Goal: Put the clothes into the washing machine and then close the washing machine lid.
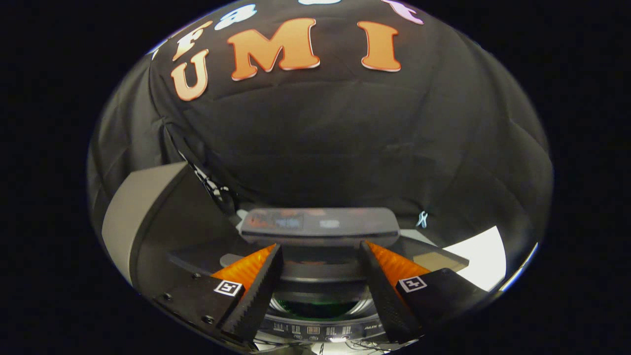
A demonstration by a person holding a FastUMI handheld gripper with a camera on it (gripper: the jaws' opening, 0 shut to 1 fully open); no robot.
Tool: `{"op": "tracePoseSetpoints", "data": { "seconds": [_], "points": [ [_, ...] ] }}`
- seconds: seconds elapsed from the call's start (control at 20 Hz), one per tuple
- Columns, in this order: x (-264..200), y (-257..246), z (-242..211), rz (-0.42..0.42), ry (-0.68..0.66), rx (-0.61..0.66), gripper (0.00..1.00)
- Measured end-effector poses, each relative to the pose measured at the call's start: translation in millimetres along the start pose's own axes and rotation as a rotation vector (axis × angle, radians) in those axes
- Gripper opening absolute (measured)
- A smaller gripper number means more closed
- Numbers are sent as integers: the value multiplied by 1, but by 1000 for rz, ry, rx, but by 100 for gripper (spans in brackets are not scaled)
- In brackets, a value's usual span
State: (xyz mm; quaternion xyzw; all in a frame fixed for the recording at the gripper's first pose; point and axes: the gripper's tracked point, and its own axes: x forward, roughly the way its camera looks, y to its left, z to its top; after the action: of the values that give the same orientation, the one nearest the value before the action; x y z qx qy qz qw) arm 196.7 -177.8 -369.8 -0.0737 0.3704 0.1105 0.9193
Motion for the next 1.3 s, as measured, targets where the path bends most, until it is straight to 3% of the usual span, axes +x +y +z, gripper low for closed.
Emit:
{"op": "tracePoseSetpoints", "data": {
  "seconds": [0.2,0.65,0.9,1.3],
  "points": [
    [1,13,-31,8,50,-17,100],
    [-4,7,-26,-13,38,-29,99],
    [-13,-1,-2,-28,-3,-16,98],
    [-54,-11,76,-36,-138,3,98]
  ]
}}
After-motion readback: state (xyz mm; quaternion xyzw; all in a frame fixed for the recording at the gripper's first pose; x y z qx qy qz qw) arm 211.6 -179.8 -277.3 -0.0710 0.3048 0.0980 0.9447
